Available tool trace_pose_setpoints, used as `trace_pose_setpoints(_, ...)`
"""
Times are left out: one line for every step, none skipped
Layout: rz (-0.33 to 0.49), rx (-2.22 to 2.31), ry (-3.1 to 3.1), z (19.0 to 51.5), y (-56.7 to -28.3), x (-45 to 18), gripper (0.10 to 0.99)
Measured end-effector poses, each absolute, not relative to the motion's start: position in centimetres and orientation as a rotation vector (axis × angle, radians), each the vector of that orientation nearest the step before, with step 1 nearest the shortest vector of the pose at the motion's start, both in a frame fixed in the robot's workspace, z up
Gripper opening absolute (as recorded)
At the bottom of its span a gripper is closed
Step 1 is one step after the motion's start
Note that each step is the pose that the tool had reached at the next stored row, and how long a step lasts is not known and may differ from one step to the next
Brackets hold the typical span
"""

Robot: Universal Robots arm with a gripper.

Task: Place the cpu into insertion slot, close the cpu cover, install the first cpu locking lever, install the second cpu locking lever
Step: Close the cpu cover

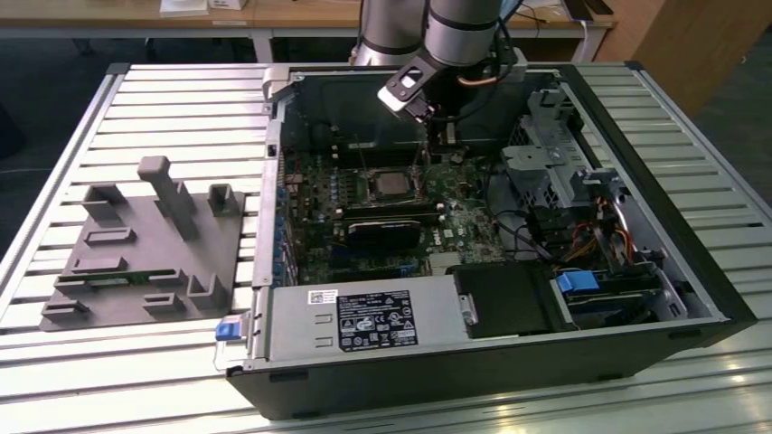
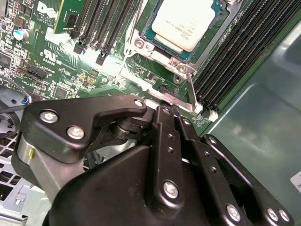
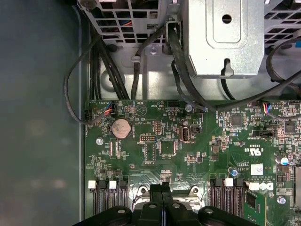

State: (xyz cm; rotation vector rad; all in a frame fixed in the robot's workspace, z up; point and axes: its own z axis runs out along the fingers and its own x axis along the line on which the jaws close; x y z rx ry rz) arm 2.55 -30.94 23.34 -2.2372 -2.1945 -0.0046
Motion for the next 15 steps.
trace_pose_setpoints(-0.005,-2.237,-2.194,23.34,-30.95,2.52,0.106)
trace_pose_setpoints(-0.005,-2.237,-2.194,23.34,-30.95,2.48,0.106)
trace_pose_setpoints(-0.005,-2.237,-2.194,23.34,-30.94,2.44,0.106)
trace_pose_setpoints(-0.005,-2.237,-2.194,23.34,-30.95,2.39,0.106)
trace_pose_setpoints(-0.005,-2.237,-2.194,23.34,-30.95,2.35,0.106)
trace_pose_setpoints(-0.005,-2.237,-2.194,23.34,-30.95,2.31,0.106)
trace_pose_setpoints(-0.005,-2.237,-2.194,23.34,-30.95,2.28,0.106)
trace_pose_setpoints(-0.005,-2.237,-2.194,23.34,-30.95,2.25,0.106)
trace_pose_setpoints(-0.005,-2.237,-2.194,23.34,-30.95,2.22,0.106)
trace_pose_setpoints(-0.005,-2.237,-2.194,23.34,-30.95,2.18,0.106)
trace_pose_setpoints(-0.005,-2.237,-2.194,23.34,-30.95,2.14,0.106)
trace_pose_setpoints(-0.005,-2.237,-2.194,23.34,-30.95,2.1,0.106)
trace_pose_setpoints(-0.005,-2.237,-2.194,23.34,-30.95,2.06,0.106)
trace_pose_setpoints(-0.005,-2.237,-2.194,23.34,-30.95,2.02,0.106)
trace_pose_setpoints(-0.005,-2.237,-2.194,23.34,-30.95,1.98,0.106)
